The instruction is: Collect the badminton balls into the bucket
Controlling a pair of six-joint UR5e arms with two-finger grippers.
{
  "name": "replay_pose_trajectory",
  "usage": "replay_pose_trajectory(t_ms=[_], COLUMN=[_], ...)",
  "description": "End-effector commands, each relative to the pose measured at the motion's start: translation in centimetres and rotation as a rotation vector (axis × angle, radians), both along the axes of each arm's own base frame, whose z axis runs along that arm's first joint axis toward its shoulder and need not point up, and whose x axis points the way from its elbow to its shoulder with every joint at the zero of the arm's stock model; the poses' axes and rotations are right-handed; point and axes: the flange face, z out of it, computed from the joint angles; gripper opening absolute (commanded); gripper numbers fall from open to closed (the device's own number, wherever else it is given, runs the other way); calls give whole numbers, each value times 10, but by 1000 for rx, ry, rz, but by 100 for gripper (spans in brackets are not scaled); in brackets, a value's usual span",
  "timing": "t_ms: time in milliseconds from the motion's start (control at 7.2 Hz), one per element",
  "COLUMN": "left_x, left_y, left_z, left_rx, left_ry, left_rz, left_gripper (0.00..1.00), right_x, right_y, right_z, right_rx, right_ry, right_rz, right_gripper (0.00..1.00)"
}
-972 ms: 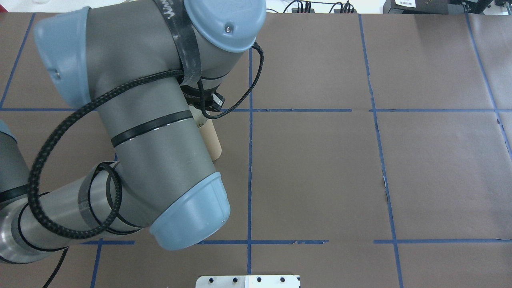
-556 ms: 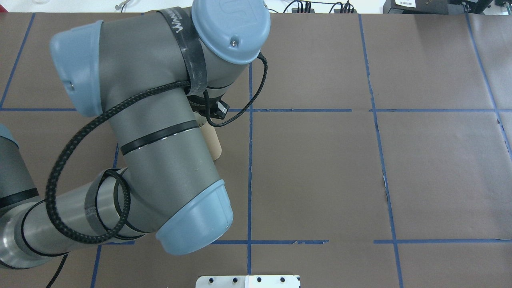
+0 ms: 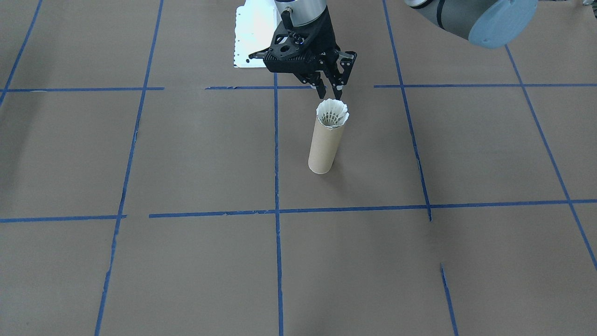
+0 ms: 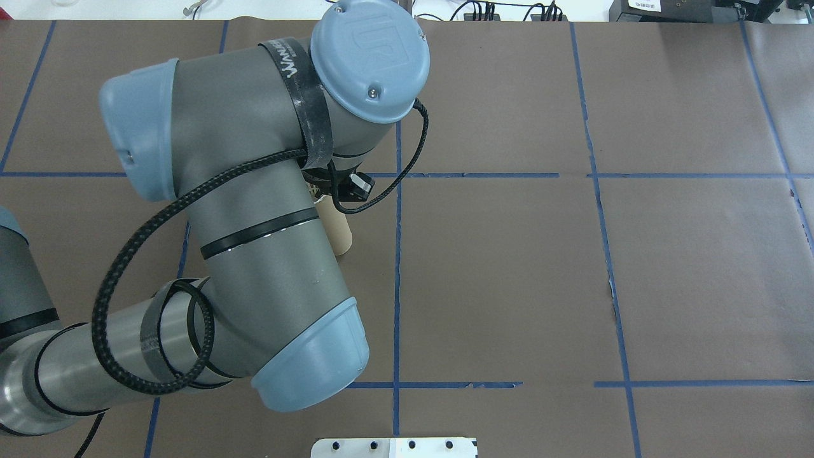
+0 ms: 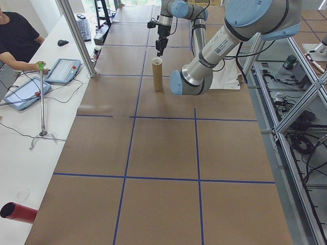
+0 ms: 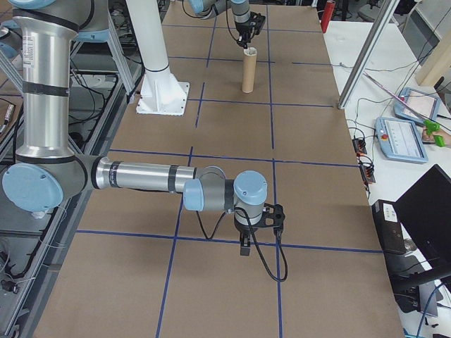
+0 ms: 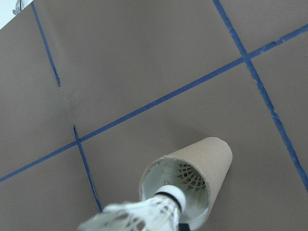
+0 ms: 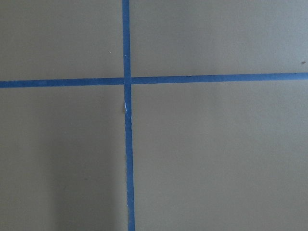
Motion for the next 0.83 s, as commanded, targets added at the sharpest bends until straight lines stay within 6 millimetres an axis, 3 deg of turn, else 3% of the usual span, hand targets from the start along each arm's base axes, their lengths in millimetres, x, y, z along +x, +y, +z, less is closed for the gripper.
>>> replay_pose_trajectory(t_ms=[0,278,556,694], left_x=[-3,-16,-65,-94], left_y=[2,4,-35,-65], left_z=[0,1,15,46], left_rx=[2,20,67,59], left_ry=[8,24,86,147], left_rz=[-3,-1,-48,-15], left_gripper=[100,100,100,100], right_x=[0,0,0,0], right_y=[0,0,0,0], right_z=[0,0,0,0], right_rx=[-2,-1,-1,-1], right_ry=[1,0,0,0], right_rz=[1,0,0,0], right_gripper=[100,100,100,100])
